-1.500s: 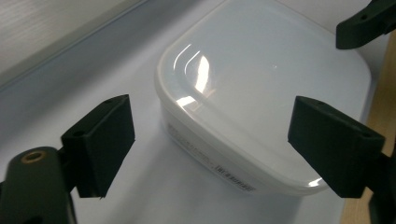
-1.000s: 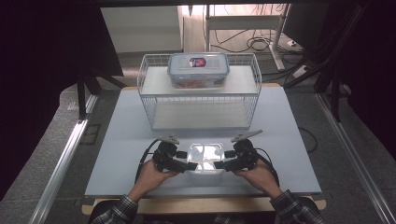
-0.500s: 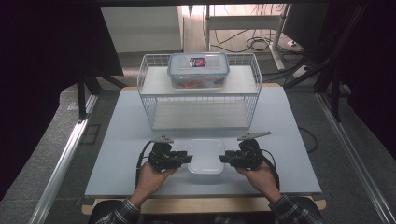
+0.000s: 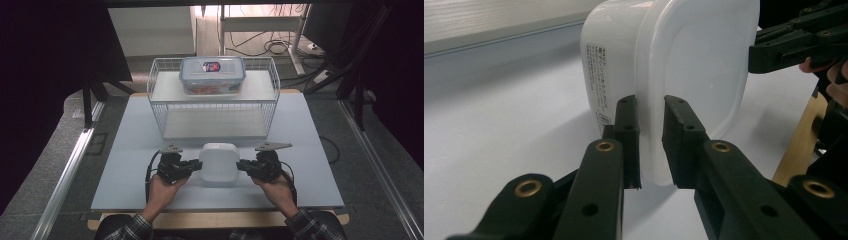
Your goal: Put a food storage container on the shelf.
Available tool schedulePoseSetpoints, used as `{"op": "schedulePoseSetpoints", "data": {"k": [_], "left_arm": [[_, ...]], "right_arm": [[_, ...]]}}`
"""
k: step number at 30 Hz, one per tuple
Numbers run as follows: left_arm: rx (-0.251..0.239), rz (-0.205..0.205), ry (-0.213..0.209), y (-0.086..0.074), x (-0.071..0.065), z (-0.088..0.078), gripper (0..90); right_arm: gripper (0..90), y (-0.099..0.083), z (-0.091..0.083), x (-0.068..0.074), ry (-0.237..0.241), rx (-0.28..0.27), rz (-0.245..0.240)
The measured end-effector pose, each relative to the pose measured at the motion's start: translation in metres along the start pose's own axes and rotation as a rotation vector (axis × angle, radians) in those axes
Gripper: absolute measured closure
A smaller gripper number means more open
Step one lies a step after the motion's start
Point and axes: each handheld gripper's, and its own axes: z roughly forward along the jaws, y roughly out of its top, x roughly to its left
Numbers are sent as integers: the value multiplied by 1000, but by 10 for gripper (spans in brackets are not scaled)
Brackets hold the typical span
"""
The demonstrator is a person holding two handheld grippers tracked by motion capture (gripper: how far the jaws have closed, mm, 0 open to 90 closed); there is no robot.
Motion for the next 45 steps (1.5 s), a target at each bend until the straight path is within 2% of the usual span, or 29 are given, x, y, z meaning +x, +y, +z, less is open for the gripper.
{"op": "schedulePoseSetpoints", "data": {"k": [15,28,37,45], "left_arm": [[-37,27,13,7,-4,-9,779],[-84,54,35,22,-3,-25,779],[-124,65,41,35,-4,-37,781],[-143,95,51,49,-6,-45,781]], "right_arm": [[784,6,-5,1,20,-48,-27],[786,26,-7,3,48,-90,-61],[787,40,-8,4,69,-132,-55],[788,54,-14,5,78,-161,-63]]}}
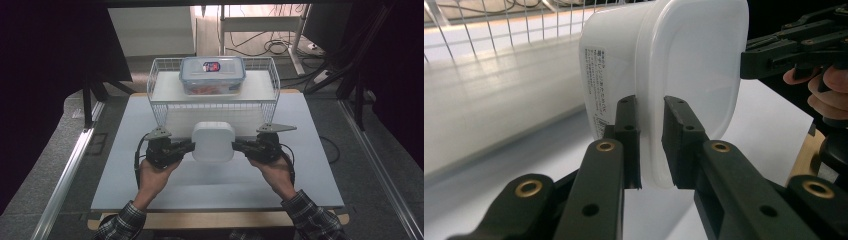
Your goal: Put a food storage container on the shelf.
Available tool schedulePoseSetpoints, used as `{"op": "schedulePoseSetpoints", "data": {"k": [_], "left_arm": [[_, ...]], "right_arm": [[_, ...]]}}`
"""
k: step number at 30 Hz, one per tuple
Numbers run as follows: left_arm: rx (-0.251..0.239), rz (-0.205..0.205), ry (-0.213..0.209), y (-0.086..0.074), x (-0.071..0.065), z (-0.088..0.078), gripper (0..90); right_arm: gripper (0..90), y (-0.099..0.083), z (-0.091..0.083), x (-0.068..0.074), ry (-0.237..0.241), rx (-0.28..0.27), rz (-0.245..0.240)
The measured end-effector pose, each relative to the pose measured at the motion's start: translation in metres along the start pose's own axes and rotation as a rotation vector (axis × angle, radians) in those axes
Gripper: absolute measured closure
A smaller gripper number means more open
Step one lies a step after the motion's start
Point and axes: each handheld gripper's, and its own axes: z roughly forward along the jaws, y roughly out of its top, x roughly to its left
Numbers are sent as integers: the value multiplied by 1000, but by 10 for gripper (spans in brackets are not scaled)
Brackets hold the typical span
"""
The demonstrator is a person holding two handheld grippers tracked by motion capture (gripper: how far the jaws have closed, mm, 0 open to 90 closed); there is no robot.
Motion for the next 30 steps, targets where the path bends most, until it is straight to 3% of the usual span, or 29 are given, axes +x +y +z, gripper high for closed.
{"op": "schedulePoseSetpoints", "data": {"k": [18,30], "left_arm": [[-35,43,21,42,0,-12,781],[-55,60,29,82,-1,-17,780]], "right_arm": [[788,41,-10,1,-5,-52,-32],[788,78,-19,-1,-18,-86,-37]]}}
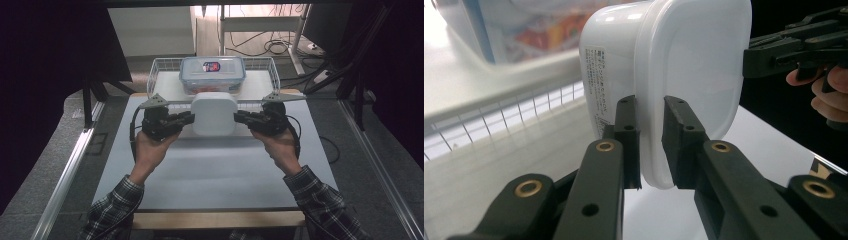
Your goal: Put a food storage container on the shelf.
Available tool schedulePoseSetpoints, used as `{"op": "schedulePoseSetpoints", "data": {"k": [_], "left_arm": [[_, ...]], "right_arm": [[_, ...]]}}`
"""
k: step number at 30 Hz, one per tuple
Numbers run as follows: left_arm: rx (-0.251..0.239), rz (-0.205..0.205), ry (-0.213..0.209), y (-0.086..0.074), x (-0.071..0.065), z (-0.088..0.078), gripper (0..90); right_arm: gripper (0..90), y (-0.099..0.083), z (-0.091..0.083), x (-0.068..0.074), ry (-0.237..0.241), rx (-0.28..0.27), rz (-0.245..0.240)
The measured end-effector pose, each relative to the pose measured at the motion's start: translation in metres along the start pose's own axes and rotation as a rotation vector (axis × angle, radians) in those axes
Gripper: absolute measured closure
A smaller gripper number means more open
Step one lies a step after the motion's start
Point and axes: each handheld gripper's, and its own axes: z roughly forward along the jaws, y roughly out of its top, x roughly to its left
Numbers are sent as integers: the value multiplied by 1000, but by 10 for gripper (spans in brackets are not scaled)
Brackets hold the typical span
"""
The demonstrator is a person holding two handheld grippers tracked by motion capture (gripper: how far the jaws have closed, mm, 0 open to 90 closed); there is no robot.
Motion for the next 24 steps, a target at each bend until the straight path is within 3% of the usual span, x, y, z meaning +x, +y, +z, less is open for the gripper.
{"op": "schedulePoseSetpoints", "data": {"k": [24], "left_arm": [[-39,-2,7,73,11,-12,780]], "right_arm": [[785,76,-5,-8,2,-45,-6]]}}
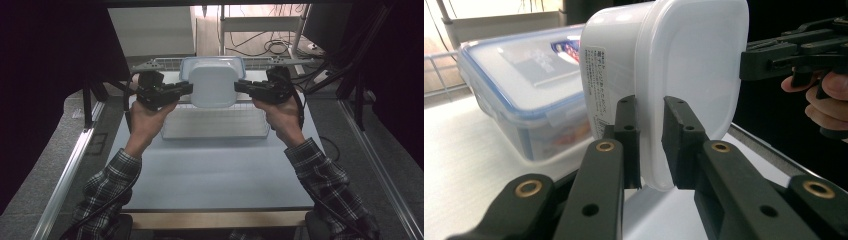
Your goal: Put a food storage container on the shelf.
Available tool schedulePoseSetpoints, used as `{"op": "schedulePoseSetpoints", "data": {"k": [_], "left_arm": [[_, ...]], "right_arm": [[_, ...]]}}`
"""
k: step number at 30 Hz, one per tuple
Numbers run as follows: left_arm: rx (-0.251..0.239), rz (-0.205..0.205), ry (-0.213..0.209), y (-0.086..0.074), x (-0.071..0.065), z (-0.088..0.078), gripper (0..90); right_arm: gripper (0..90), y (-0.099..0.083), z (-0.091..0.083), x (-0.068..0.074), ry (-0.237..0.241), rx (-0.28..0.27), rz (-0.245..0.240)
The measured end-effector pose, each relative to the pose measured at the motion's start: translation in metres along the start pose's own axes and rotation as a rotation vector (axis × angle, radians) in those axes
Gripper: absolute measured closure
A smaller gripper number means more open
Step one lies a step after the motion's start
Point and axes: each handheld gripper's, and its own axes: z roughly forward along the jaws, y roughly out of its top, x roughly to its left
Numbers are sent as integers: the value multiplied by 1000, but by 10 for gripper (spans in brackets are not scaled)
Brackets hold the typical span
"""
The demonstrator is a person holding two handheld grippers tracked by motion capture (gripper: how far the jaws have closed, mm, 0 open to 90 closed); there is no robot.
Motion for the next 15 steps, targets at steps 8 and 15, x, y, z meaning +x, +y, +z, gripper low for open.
{"op": "schedulePoseSetpoints", "data": {"k": [8,15], "left_arm": [[-6,-10,0,24,6,0,780],[-17,-25,8,43,13,5,780]], "right_arm": [[783,25,2,-3,-13,-10,-3],[779,44,8,-10,-29,-24,7]]}}
